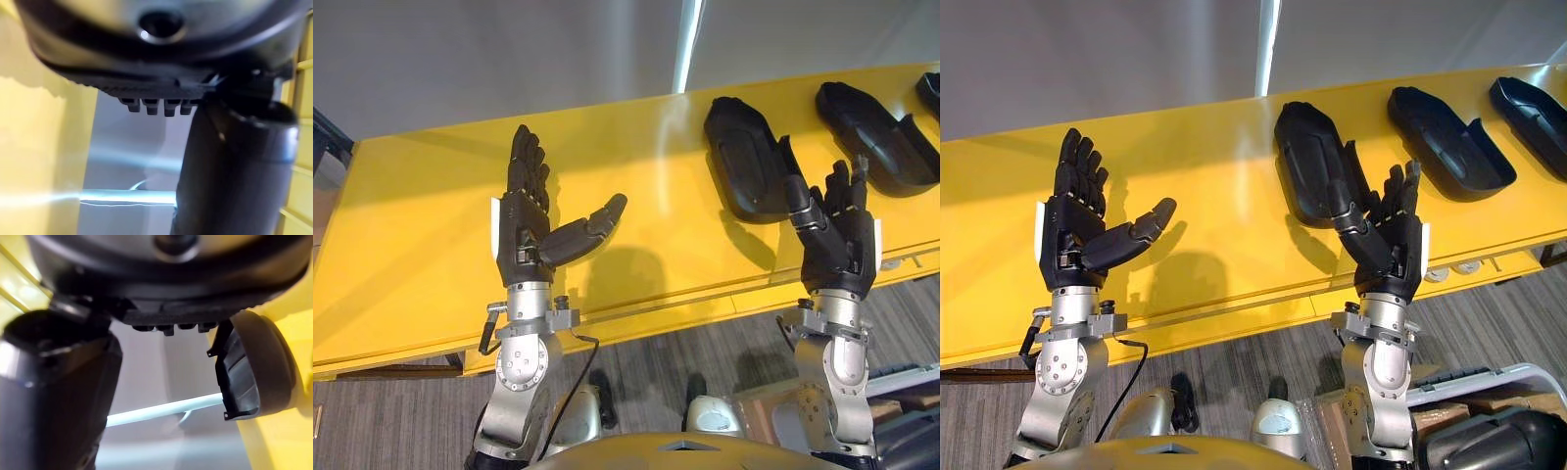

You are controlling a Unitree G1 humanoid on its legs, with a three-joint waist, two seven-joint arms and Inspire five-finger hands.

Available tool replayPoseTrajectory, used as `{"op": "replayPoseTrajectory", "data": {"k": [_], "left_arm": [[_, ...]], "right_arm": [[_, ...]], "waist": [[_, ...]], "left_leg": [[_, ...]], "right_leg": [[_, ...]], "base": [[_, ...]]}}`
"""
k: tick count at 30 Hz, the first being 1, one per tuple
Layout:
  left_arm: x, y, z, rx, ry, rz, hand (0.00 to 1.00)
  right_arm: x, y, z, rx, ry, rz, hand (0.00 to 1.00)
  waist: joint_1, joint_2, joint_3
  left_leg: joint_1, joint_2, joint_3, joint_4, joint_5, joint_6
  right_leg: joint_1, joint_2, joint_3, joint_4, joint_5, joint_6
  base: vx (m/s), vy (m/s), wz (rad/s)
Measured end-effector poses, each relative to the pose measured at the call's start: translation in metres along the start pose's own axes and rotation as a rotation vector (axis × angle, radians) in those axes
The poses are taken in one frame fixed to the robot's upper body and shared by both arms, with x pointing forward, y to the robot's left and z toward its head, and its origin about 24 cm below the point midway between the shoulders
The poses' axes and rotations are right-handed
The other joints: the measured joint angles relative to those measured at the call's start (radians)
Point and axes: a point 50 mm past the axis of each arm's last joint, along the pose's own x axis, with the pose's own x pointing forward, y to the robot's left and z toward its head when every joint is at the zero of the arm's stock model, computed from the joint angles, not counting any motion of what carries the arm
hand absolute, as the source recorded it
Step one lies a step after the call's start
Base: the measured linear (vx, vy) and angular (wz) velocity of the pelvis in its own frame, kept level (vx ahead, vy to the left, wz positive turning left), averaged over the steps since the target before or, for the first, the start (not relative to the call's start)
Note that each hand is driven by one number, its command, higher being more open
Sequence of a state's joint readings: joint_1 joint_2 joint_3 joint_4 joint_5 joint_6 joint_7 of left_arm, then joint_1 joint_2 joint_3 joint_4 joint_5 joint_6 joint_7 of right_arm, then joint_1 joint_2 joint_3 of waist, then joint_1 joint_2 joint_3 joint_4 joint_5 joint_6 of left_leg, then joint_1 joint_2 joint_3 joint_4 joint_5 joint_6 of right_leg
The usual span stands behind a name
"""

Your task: Walk over and take three plastic housings, then place them on the shelf

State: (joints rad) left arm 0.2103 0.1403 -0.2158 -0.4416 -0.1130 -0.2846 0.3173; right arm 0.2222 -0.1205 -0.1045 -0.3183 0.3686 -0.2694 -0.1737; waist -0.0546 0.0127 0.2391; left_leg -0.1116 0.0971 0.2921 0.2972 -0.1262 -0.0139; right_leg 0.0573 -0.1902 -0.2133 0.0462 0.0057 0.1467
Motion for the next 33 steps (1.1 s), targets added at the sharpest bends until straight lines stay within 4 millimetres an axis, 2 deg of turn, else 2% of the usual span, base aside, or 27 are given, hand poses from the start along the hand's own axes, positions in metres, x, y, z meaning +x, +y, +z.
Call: {"op": "replayPoseTrajectory", "data": {"k": [1,7,11,13,16,20,21,22,25,27,28,29,31,33], "left_arm": [[0.000,0.000,0.000,0.000,-0.003,-0.012,1.00],[-0.002,-0.012,0.000,-0.027,-0.002,-0.110,1.00],[-0.006,-0.028,-0.004,-0.091,0.028,-0.180,1.00],[-0.008,-0.045,-0.013,-0.125,0.070,-0.228,1.00],[-0.008,-0.063,-0.022,-0.136,0.123,-0.266,1.00],[-0.013,-0.076,-0.025,-0.150,0.161,-0.288,1.00],[-0.014,-0.076,-0.025,-0.147,0.162,-0.284,1.00],[-0.014,-0.075,-0.026,-0.129,0.158,-0.261,1.00],[-0.011,-0.066,-0.026,-0.096,0.163,-0.190,1.00],[-0.014,-0.052,-0.022,-0.086,0.165,-0.110,1.00],[-0.015,-0.049,-0.020,-0.087,0.163,-0.096,1.00],[-0.015,-0.046,-0.017,-0.090,0.152,-0.082,1.00],[-0.014,-0.043,-0.017,-0.085,0.148,-0.061,1.00],[-0.015,-0.034,-0.015,-0.082,0.126,-0.008,1.00]], "right_arm": [[-0.002,0.000,-0.002,0.009,0.006,-0.024,1.00],[-0.013,-0.012,-0.006,-0.024,0.048,-0.100,1.00],[-0.034,-0.023,-0.012,-0.013,0.126,-0.140,1.00],[-0.045,-0.027,-0.015,-0.021,0.163,-0.148,1.00],[-0.052,-0.030,-0.015,-0.032,0.182,-0.142,1.00],[-0.057,-0.032,-0.010,-0.004,0.163,-0.145,1.00],[-0.056,-0.031,-0.009,0.006,0.159,-0.140,1.00],[-0.054,-0.026,-0.007,0.033,0.139,-0.111,1.00],[-0.049,-0.012,-0.010,0.079,0.127,-0.029,1.00],[-0.041,0.007,-0.013,0.137,0.122,0.070,1.00],[-0.040,0.010,-0.013,0.141,0.117,0.091,1.00],[-0.037,0.016,-0.013,0.150,0.111,0.126,1.00],[-0.037,0.024,-0.015,0.174,0.119,0.145,1.00],[-0.042,0.037,-0.020,0.217,0.152,0.171,1.00]], "waist": [[0.000,0.000,-0.020],[-0.009,-0.021,-0.049],[-0.051,-0.036,-0.083],[-0.090,-0.041,-0.095],[-0.126,-0.043,-0.101],[-0.147,-0.040,-0.103],[-0.145,-0.039,-0.103],[-0.125,-0.032,-0.107],[-0.095,-0.019,-0.111],[-0.047,0.001,-0.119],[-0.034,0.012,-0.122],[-0.004,0.027,-0.122],[0.032,0.019,-0.112],[0.055,0.010,-0.093]], "left_leg": [[0.001,0.000,0.003,-0.010,0.004,-0.003],[0.055,0.005,0.075,-0.046,0.003,-0.012],[0.076,0.026,0.165,-0.050,-0.019,-0.022],[0.102,0.055,0.237,-0.023,-0.046,-0.035],[0.128,0.091,0.316,0.009,-0.081,-0.048],[0.126,0.122,0.352,0.056,-0.110,-0.063],[0.120,0.124,0.333,0.071,-0.114,-0.060],[0.097,0.116,0.182,0.094,-0.126,-0.051],[0.078,0.086,-0.055,0.124,-0.154,-0.050],[0.063,0.057,-0.223,0.151,-0.190,-0.053],[0.057,0.055,-0.242,0.153,-0.205,-0.054],[0.047,0.050,-0.250,0.149,-0.230,-0.065],[0.039,0.040,-0.247,0.161,-0.230,-0.065],[0.025,0.024,-0.267,0.205,-0.234,-0.059]], "right_leg": [[-0.004,0.001,0.001,-0.002,-0.001,-0.001],[-0.007,0.004,0.075,-0.016,-0.003,-0.005],[-0.046,0.018,0.166,-0.016,-0.004,-0.014],[-0.058,0.037,0.236,-0.019,0.016,-0.007],[-0.068,0.063,0.312,-0.040,0.035,-0.009],[-0.097,0.095,0.374,-0.057,0.048,-0.017],[-0.103,0.102,0.385,-0.057,0.049,-0.019],[-0.109,0.124,0.418,-0.059,0.057,-0.026],[-0.118,0.154,0.480,-0.057,0.059,-0.035],[-0.148,0.172,0.534,-0.039,0.055,-0.040],[-0.161,0.176,0.536,-0.032,0.055,-0.040],[-0.186,0.174,0.535,-0.015,0.056,-0.037],[-0.208,0.168,0.522,0.025,0.058,-0.030],[-0.240,0.154,0.449,0.119,0.044,-0.012]], "base": [[0.02,-0.030,-0.03],[0.00,-0.003,-0.36],[-0.01,0.022,-0.71],[0.02,0.020,-0.93],[-0.01,0.014,-0.92],[-0.02,-0.023,-0.52],[-0.03,-0.057,-0.67],[0.01,-0.055,-0.64],[0.02,0.006,-0.73],[-0.04,0.120,-0.85],[-0.07,0.191,-0.38],[-0.05,0.165,-0.13],[-0.06,0.121,-0.02],[-0.06,0.045,0.19]]}}
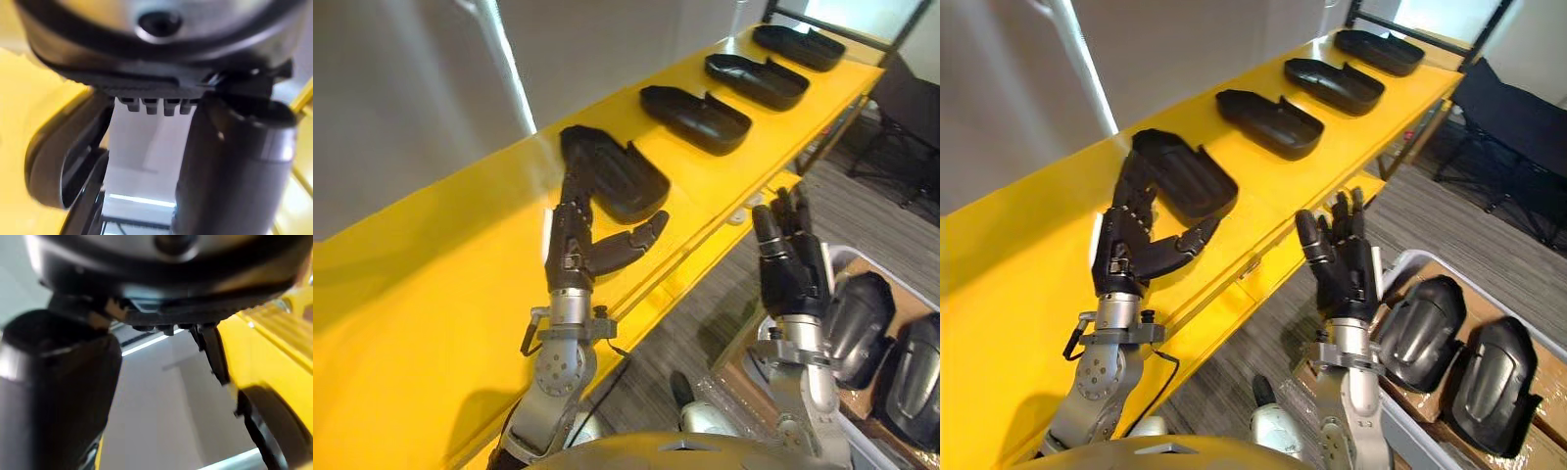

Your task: Walk over and take three plastic housings, then place them on the shelf

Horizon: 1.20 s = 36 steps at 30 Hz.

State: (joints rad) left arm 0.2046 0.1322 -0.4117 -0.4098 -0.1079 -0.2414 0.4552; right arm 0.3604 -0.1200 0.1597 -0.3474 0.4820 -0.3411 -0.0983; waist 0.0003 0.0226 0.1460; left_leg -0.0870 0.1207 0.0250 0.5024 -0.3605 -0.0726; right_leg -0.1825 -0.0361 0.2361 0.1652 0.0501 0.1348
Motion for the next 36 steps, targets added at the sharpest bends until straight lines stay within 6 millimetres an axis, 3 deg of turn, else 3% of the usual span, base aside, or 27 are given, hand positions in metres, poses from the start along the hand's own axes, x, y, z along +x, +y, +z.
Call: {"op": "replayPoseTrajectory", "data": {"k": [5,7,9,12,13,14,16,17,18,19,20,21,22,23,24,25,27,28,29,31,32,33,34,35,36], "left_arm": [[-0.001,0.000,0.006,-0.030,-0.054,-0.004,1.00],[-0.004,0.001,0.008,-0.034,-0.066,-0.002,1.00],[-0.006,0.004,0.007,-0.033,-0.057,0.018,1.00],[-0.002,0.013,0.007,-0.001,-0.061,0.060,1.00],[0.002,0.018,0.008,0.020,-0.063,0.077,1.00],[0.004,0.020,0.007,0.028,-0.062,0.083,1.00],[0.009,0.031,0.002,0.073,-0.045,0.130,1.00],[0.009,0.035,0.000,0.085,-0.037,0.149,1.00],[0.009,0.042,-0.003,0.108,-0.021,0.186,1.00],[0.009,0.046,-0.004,0.117,-0.018,0.204,1.00],[0.006,0.055,-0.004,0.137,-0.014,0.239,1.00],[0.005,0.057,-0.006,0.140,0.001,0.248,1.00],[0.002,0.058,-0.011,0.138,0.026,0.262,1.00],[-0.006,0.056,-0.020,0.124,0.086,0.296,1.00],[-0.013,0.049,-0.029,0.092,0.151,0.309,1.00],[-0.017,0.044,-0.035,0.061,0.194,0.311,1.00],[-0.023,0.044,-0.039,0.002,0.238,0.319,1.00],[-0.027,0.045,-0.042,0.004,0.255,0.321,1.00],[-0.030,0.046,-0.042,0.006,0.261,0.324,1.00],[-0.040,0.051,-0.041,-0.042,0.254,0.337,1.00],[-0.040,0.052,-0.040,-0.049,0.244,0.333,1.00],[-0.039,0.053,-0.039,-0.069,0.231,0.326,1.00],[-0.040,0.054,-0.039,-0.064,0.226,0.320,1.00],[-0.041,0.055,-0.039,-0.061,0.229,0.310,1.00],[-0.041,0.055,-0.042,-0.055,0.238,0.286,1.00]], "right_arm": [[-0.022,-0.007,-0.007,0.095,0.046,-0.134,1.00],[-0.041,-0.016,-0.008,0.149,0.070,-0.181,1.00],[-0.041,-0.016,-0.008,0.175,0.068,-0.150,1.00],[-0.022,0.003,-0.010,0.211,0.036,0.003,1.00],[-0.006,0.020,-0.018,0.210,0.036,0.093,1.00],[0.000,0.026,-0.022,0.206,0.040,0.113,1.00],[0.016,0.047,-0.040,0.176,0.084,0.162,1.00],[0.017,0.050,-0.043,0.176,0.097,0.169,1.00],[0.017,0.053,-0.049,0.165,0.126,0.174,1.00],[0.015,0.052,-0.051,0.158,0.141,0.172,1.00],[0.007,0.047,-0.057,0.142,0.178,0.154,1.00],[0.004,0.041,-0.059,0.128,0.197,0.147,1.00],[0.002,0.034,-0.060,0.115,0.213,0.133,1.00],[0.000,0.018,-0.059,0.079,0.242,0.121,1.00],[0.000,-0.004,-0.055,0.029,0.260,0.081,1.00],[-0.002,-0.019,-0.054,-0.005,0.283,0.043,1.00],[-0.013,-0.037,-0.052,-0.041,0.315,-0.005,1.00],[-0.019,-0.045,-0.050,-0.067,0.332,-0.009,1.00],[-0.020,-0.047,-0.049,-0.076,0.336,-0.003,1.00],[-0.021,-0.046,-0.047,-0.082,0.331,0.030,1.00],[-0.020,-0.045,-0.048,-0.079,0.327,0.033,1.00],[-0.018,-0.043,-0.047,-0.085,0.314,0.046,1.00],[-0.013,-0.039,-0.047,-0.100,0.298,0.057,1.00],[-0.011,-0.037,-0.046,-0.111,0.286,0.059,1.00],[-0.005,-0.035,-0.044,-0.145,0.263,0.063,1.00]], "waist": [[0.003,-0.009,0.037],[0.007,-0.037,0.060],[0.003,-0.020,0.072],[0.021,-0.027,0.069],[0.021,-0.025,0.067],[0.025,-0.025,0.067],[0.058,-0.029,0.064],[0.065,-0.030,0.063],[0.075,-0.032,0.062],[0.075,-0.034,0.061],[0.068,-0.075,0.036],[0.063,-0.076,0.034],[0.055,-0.066,0.033],[0.029,-0.037,0.034],[-0.008,-0.002,0.044],[-0.031,0.011,0.047],[-0.045,-0.004,0.056],[-0.032,0.002,0.052],[-0.030,0.010,0.048],[-0.006,0.054,0.022],[0.005,0.054,0.021],[0.029,0.055,0.021],[0.033,0.056,0.019],[0.033,0.056,0.017],[0.029,0.056,0.016]], "left_leg": [[-0.009,-0.012,-0.008,0.102,-0.052,0.022],[-0.006,-0.001,0.058,0.142,-0.073,0.041],[-0.007,0.032,0.109,0.127,-0.052,0.055],[0.023,0.089,0.198,0.024,0.035,0.038],[0.025,0.124,0.209,-0.030,0.086,0.017],[0.025,0.140,0.214,-0.050,0.106,0.007],[0.024,0.205,0.243,-0.118,0.176,-0.052],[0.023,0.221,0.250,-0.127,0.189,-0.069],[0.019,0.258,0.259,-0.136,0.214,-0.110],[0.015,0.278,0.261,-0.136,0.225,-0.130],[-0.011,0.325,0.251,-0.139,0.266,-0.183],[-0.010,0.339,0.240,-0.156,0.285,-0.180],[-0.002,0.353,0.222,-0.184,0.312,-0.178],[0.007,0.375,0.200,-0.242,0.380,-0.167],[0.002,0.390,0.179,-0.266,0.468,-0.142],[-0.019,0.393,0.161,-0.252,0.555,-0.086],[-0.064,0.388,0.135,-0.173,0.651,0.007],[-0.062,0.327,0.093,-0.114,0.529,-0.076],[-0.063,0.289,0.080,-0.087,0.479,-0.080],[-0.079,0.163,0.054,-0.004,0.284,-0.067],[-0.078,0.140,0.039,0.002,0.250,-0.071],[-0.064,0.101,0.023,-0.022,0.204,-0.059],[-0.029,0.099,0.041,-0.087,0.175,-0.038],[-0.012,0.097,0.040,-0.127,0.165,-0.046],[0.005,0.090,0.046,-0.175,0.152,-0.076]], "right_leg": [[-0.019,-0.002,-0.004,0.111,-0.020,0.010],[-0.019,-0.025,-0.046,0.083,-0.024,0.017],[-0.042,-0.050,-0.122,0.096,-0.041,-0.015],[-0.076,-0.107,-0.255,0.312,-0.077,-0.064],[-0.054,-0.152,-0.287,0.397,-0.102,-0.099],[-0.041,-0.171,-0.292,0.413,-0.103,-0.101],[0.013,-0.273,-0.297,0.425,-0.097,-0.104],[0.021,-0.297,-0.297,0.424,-0.096,-0.104],[0.034,-0.334,-0.303,0.412,-0.094,-0.102],[0.046,-0.346,-0.310,0.388,-0.087,-0.098],[0.074,-0.342,-0.337,0.272,-0.027,-0.039],[0.090,-0.330,-0.354,0.267,-0.091,0.046],[0.089,-0.317,-0.380,0.263,-0.143,0.105],[0.081,-0.291,-0.410,0.266,-0.222,0.124],[0.076,-0.268,-0.425,0.278,-0.256,0.109],[0.080,-0.257,-0.428,0.280,-0.262,0.096],[0.117,-0.253,-0.438,0.249,-0.277,0.061],[0.127,-0.254,-0.421,0.234,-0.275,0.041],[0.131,-0.248,-0.409,0.221,-0.269,0.033],[0.133,-0.197,-0.362,0.150,-0.234,0.004],[0.133,-0.185,-0.350,0.134,-0.222,0.007],[0.130,-0.168,-0.327,0.102,-0.194,0.010],[0.125,-0.150,-0.317,0.073,-0.171,0.018],[0.121,-0.145,-0.313,0.062,-0.161,0.022],[0.121,-0.146,-0.303,0.033,-0.135,0.034]], "base": [[-0.13,0.086,-0.03],[-0.23,0.072,-0.79],[-0.25,0.032,-0.87],[-0.19,-0.051,-0.93],[-0.08,-0.152,-0.46],[-0.14,-0.282,-0.54],[-0.12,-0.369,-0.63],[-0.11,-0.468,-0.74],[-0.08,-0.420,-0.56],[-0.12,-0.881,-0.68],[-0.08,-0.674,-0.46],[-0.08,-0.711,-0.47],[-0.05,-0.568,-0.33],[-0.06,-0.781,-0.27],[-0.05,-0.720,-0.12],[-0.02,-0.399,0.00],[-0.02,-0.423,-0.17],[-0.02,-0.316,-0.44],[-0.03,-0.131,-0.73],[0.01,-0.083,-0.74],[0.03,-0.027,-0.68],[0.03,-0.014,-0.59],[0.01,-0.004,-0.52],[0.00,0.036,-0.36],[0.00,0.098,-0.35]]}}
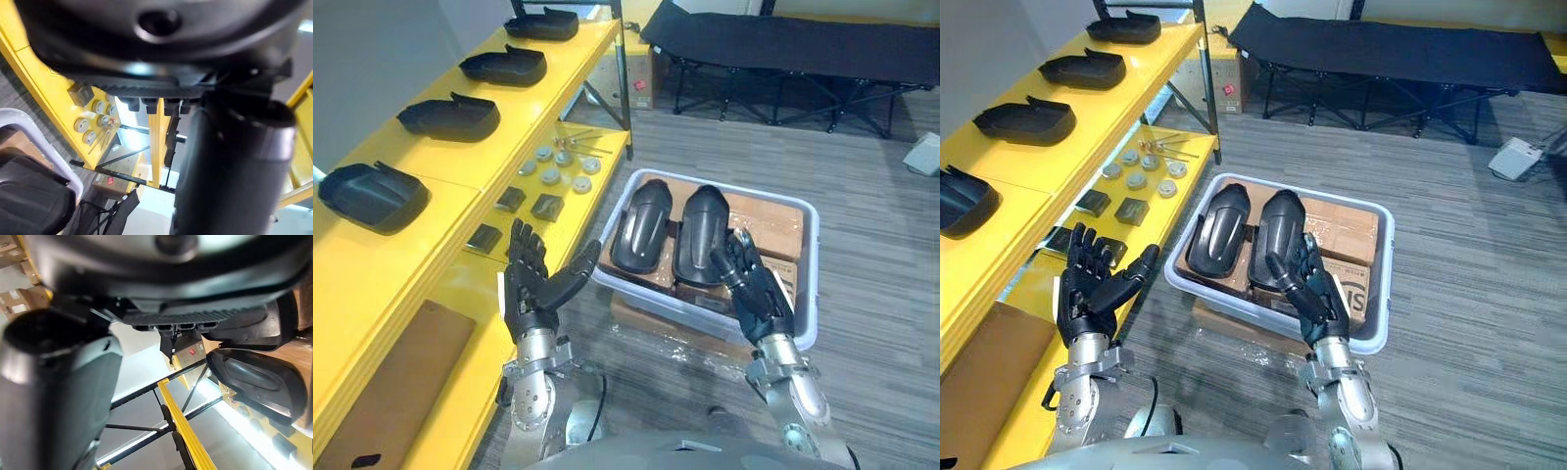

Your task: Walk over and take three plastic housings, then place them on the shelf

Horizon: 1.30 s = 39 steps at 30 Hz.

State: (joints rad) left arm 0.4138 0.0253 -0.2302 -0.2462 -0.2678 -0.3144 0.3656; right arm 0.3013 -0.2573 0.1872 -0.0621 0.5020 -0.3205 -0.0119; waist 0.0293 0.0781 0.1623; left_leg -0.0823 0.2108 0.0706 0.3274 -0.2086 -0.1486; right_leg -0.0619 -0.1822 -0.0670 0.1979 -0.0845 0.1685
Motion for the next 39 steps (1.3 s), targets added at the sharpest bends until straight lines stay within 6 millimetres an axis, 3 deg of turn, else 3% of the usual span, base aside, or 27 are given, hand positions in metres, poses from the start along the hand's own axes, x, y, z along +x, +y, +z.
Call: {"op": "replayPoseTrajectory", "data": {"k": [5,7,10,15,18,24,29,34,35,39], "left_arm": [[0.008,0.000,-0.003,0.060,0.003,-0.079,1.00],[0.014,-0.002,0.001,0.081,-0.019,-0.104,1.00],[0.021,-0.002,0.007,0.093,-0.052,-0.120,1.00],[0.023,-0.007,0.021,0.075,-0.108,-0.144,1.00],[0.026,-0.004,0.028,0.083,-0.141,-0.148,1.00],[0.038,-0.001,0.041,0.106,-0.204,-0.176,1.00],[0.043,0.002,0.049,0.129,-0.237,-0.193,1.00],[0.045,-0.001,0.050,0.152,-0.239,-0.279,1.00],[0.046,-0.005,0.047,0.149,-0.229,-0.301,1.00],[0.048,-0.005,0.045,0.152,-0.228,-0.296,1.00]], "right_arm": [[0.000,0.008,-0.004,-0.002,-0.022,-0.118,1.00],[-0.001,0.003,-0.003,-0.013,-0.035,-0.198,1.00],[-0.001,-0.026,0.005,-0.029,-0.069,-0.382,1.00],[0.015,-0.088,0.025,-0.073,-0.143,-0.744,1.00],[0.031,-0.095,0.042,-0.105,-0.162,-0.749,1.00],[0.059,-0.126,0.059,-0.187,-0.106,-0.837,1.00],[0.081,-0.136,0.076,-0.221,-0.098,-0.848,1.00],[0.108,-0.151,0.091,-0.307,-0.005,-0.863,1.00],[0.114,-0.156,0.099,-0.343,0.014,-0.856,1.00],[0.126,-0.158,0.116,-0.393,0.038,-0.827,1.00]], "waist": [[0.006,-0.073,0.009],[0.007,-0.092,0.012],[0.011,-0.112,0.020],[0.021,-0.112,0.078],[0.029,-0.119,0.124],[0.079,-0.133,0.183],[0.101,-0.135,0.249],[0.118,-0.132,0.280],[0.131,-0.120,0.287],[0.136,-0.110,0.295]], "left_leg": [[0.002,-0.026,0.023,0.015,-0.001,0.012],[0.000,-0.027,0.027,0.019,-0.004,0.015],[-0.047,-0.024,0.027,0.068,-0.038,0.018],[-0.142,-0.016,-0.012,0.121,-0.030,0.010],[-0.165,-0.006,-0.025,0.127,-0.021,0.004],[-0.210,-0.013,-0.070,0.126,-0.005,0.002],[-0.228,-0.026,-0.094,0.125,0.004,0.006],[-0.267,-0.039,-0.127,0.120,0.025,0.011],[-0.274,-0.043,-0.138,0.120,0.029,0.012],[-0.295,-0.049,-0.160,0.119,0.038,0.012]], "right_leg": [[0.036,-0.021,-0.015,-0.111,0.110,0.008],[0.038,-0.021,-0.027,-0.127,0.136,0.003],[0.036,-0.021,-0.051,-0.162,0.146,0.001],[-0.008,-0.005,-0.076,-0.194,0.175,-0.012],[-0.010,0.009,-0.086,-0.223,0.206,-0.014],[-0.021,0.012,-0.129,-0.223,0.208,-0.015],[-0.022,0.006,-0.152,-0.222,0.208,-0.015],[-0.044,0.002,-0.181,-0.222,0.209,-0.015],[-0.046,0.001,-0.188,-0.221,0.209,-0.014],[-0.056,0.001,-0.204,-0.218,0.209,-0.014]], "base": [[-0.02,0.108,-0.23],[-0.06,0.053,-0.08],[-0.11,0.028,-0.05],[-0.10,0.006,0.08],[-0.04,-0.024,0.07],[0.01,-0.011,0.18],[0.00,0.010,0.16],[0.00,0.001,0.17],[0.02,-0.002,0.13],[-0.01,0.001,0.13]]}}
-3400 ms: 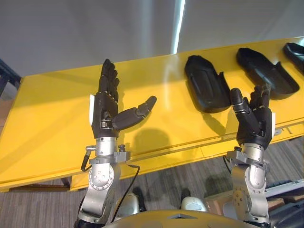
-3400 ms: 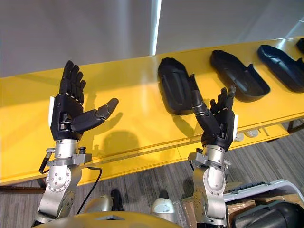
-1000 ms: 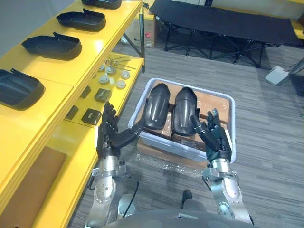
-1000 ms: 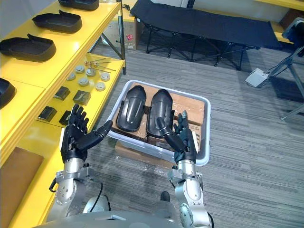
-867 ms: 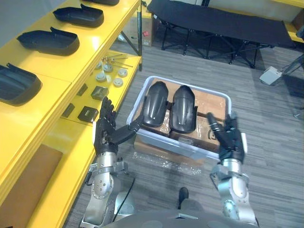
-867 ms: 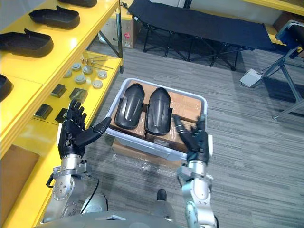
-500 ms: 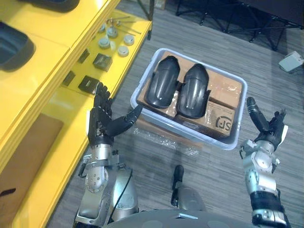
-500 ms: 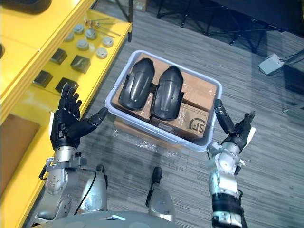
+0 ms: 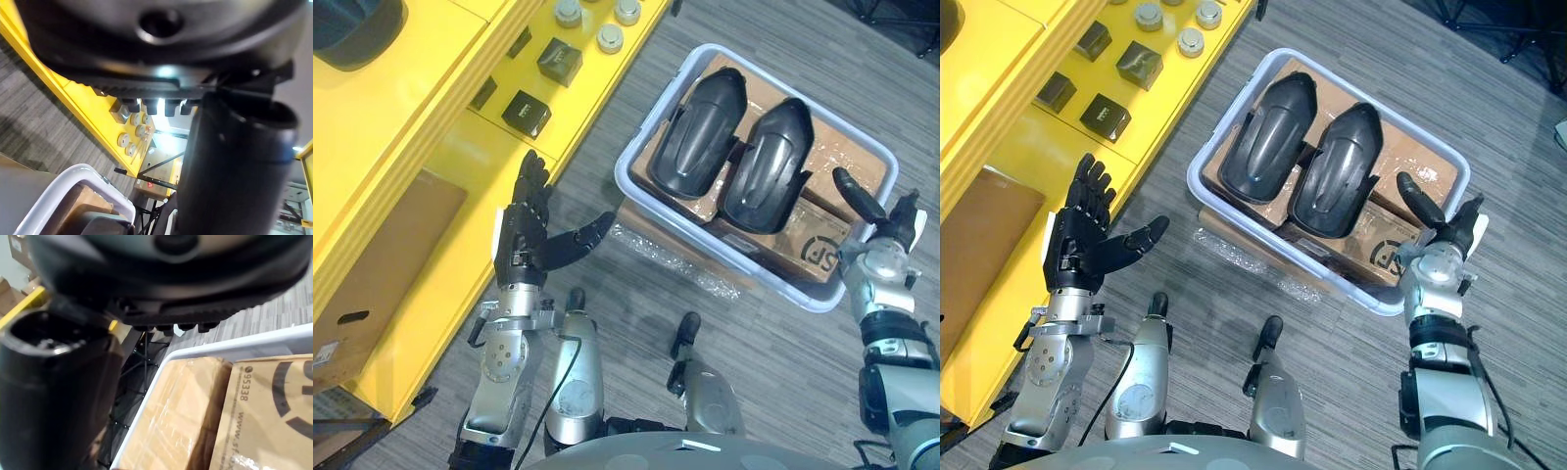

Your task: Walk over and take three plastic housings, then place them on the shelf

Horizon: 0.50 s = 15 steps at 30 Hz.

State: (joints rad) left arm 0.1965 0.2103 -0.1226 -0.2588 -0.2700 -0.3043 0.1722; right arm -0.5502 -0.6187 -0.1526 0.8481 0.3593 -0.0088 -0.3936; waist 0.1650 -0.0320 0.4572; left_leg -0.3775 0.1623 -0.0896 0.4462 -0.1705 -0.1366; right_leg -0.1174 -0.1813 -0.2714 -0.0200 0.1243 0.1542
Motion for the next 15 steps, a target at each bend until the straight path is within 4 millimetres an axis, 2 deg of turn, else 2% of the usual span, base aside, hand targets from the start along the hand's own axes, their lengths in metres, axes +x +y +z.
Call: {"op": "replayPoseTrajectory", "data": {"k": [2,5,8,15], "left_arm": [[0.000,0.001,-0.003,0.000,0.011,0.006,1.00],[-0.002,0.004,-0.009,-0.027,0.041,0.020,1.00],[-0.002,0.005,-0.012,-0.025,0.056,0.027,1.00],[-0.002,0.012,-0.013,-0.011,0.060,0.053,1.00]], "right_arm": [[0.005,0.000,0.007,-0.018,-0.001,0.021,1.00],[0.010,0.000,0.015,-0.134,-0.021,0.074,1.00],[0.015,-0.002,0.015,-0.182,0.015,0.105,1.00],[0.017,0.008,0.013,-0.296,0.070,0.231,1.00]], "waist": [[0.005,0.002,0.009],[0.012,0.008,0.024],[0.021,0.011,0.028],[0.028,0.010,0.031]], "left_leg": [[-0.002,-0.001,-0.001,-0.002,0.004,0.000],[-0.010,-0.002,-0.010,-0.004,0.010,-0.001],[-0.038,-0.003,-0.029,0.000,0.017,-0.004],[-0.066,-0.005,-0.049,0.011,0.021,-0.005]], "right_leg": [[-0.003,-0.001,-0.001,0.003,0.000,0.000],[-0.006,0.000,-0.010,0.005,0.000,0.000],[-0.024,0.005,-0.025,0.011,0.000,0.000],[-0.038,0.007,-0.041,0.021,0.000,0.000]], "base": [[-0.01,0.001,0.03],[-0.04,0.002,0.09],[-0.04,-0.003,0.12],[-0.02,0.013,0.06]]}}
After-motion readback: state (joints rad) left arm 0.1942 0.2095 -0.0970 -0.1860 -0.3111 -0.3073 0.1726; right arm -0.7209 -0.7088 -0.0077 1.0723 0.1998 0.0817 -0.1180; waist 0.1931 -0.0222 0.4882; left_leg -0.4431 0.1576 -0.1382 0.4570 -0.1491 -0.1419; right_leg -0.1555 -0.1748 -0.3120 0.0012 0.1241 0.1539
